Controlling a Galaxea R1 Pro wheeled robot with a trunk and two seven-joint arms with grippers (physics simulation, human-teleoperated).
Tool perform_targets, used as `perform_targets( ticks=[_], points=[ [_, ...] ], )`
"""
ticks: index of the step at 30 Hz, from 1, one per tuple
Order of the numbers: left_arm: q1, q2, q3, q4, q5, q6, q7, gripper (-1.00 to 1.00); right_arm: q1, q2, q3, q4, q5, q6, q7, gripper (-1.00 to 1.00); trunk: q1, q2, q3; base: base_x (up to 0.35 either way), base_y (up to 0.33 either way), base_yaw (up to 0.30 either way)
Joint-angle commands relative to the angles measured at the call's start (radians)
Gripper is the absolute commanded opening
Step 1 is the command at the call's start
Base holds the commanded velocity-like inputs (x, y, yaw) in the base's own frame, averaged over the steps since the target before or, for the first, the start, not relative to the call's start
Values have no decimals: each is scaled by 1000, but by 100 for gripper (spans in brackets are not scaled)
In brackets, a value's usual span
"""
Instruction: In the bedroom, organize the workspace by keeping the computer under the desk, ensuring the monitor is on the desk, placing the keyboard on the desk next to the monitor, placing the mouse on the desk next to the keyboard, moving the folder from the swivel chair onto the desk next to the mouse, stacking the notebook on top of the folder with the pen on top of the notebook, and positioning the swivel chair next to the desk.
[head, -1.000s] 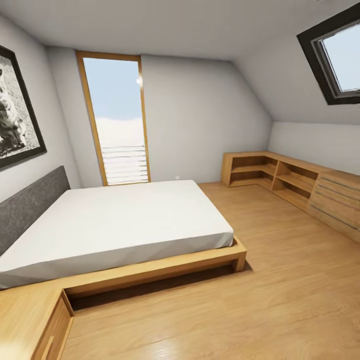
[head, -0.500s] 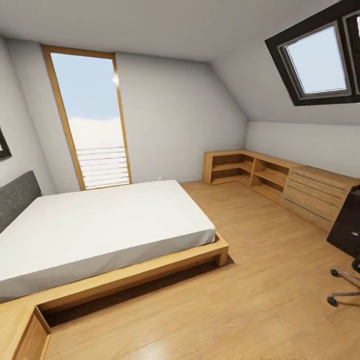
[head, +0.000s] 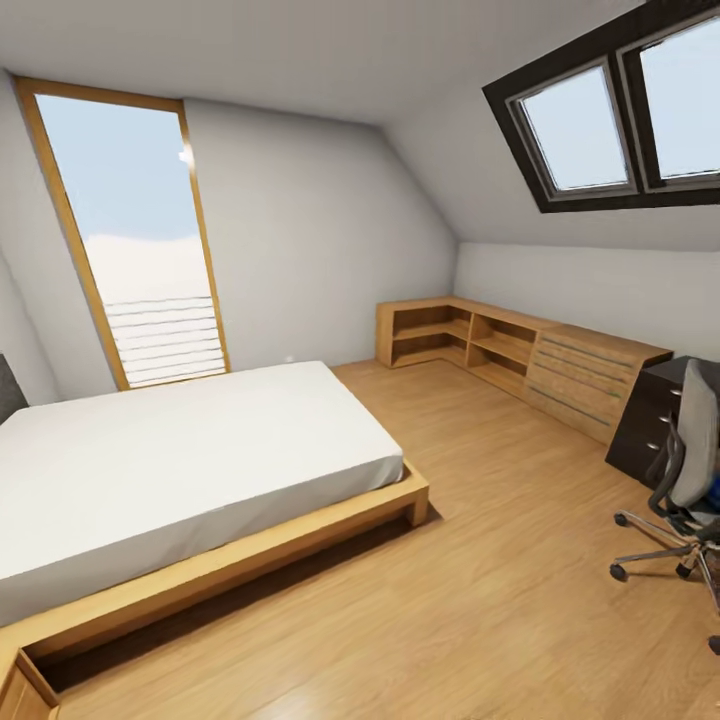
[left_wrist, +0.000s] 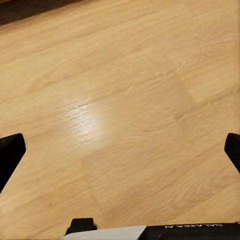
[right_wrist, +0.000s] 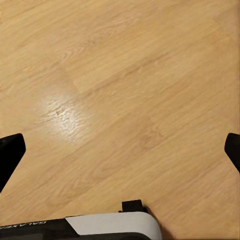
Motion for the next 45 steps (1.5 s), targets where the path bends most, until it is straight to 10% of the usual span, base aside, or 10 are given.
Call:
perform_targets(
  ticks=[1, 33, 45],
  points=[
    [0, 0, 2, 6, -4, -2, -1, 100, -1, 0, -4, 1, -3, -3, 2, 100, 0, -1, -1, 32, 231, -49],
    [0, 0, 2, 38, -5, -58, -1, 100, -1, -3, -11, 1, -5, -6, 2, 100, 0, -1, 4, 130, 154, -206],
    [0, 1, 3, 38, -5, -58, -2, 100, -1, -5, -78, -1, -6, -6, 2, 100, 0, -1, 4, 246, -29, -268]
  ],
)
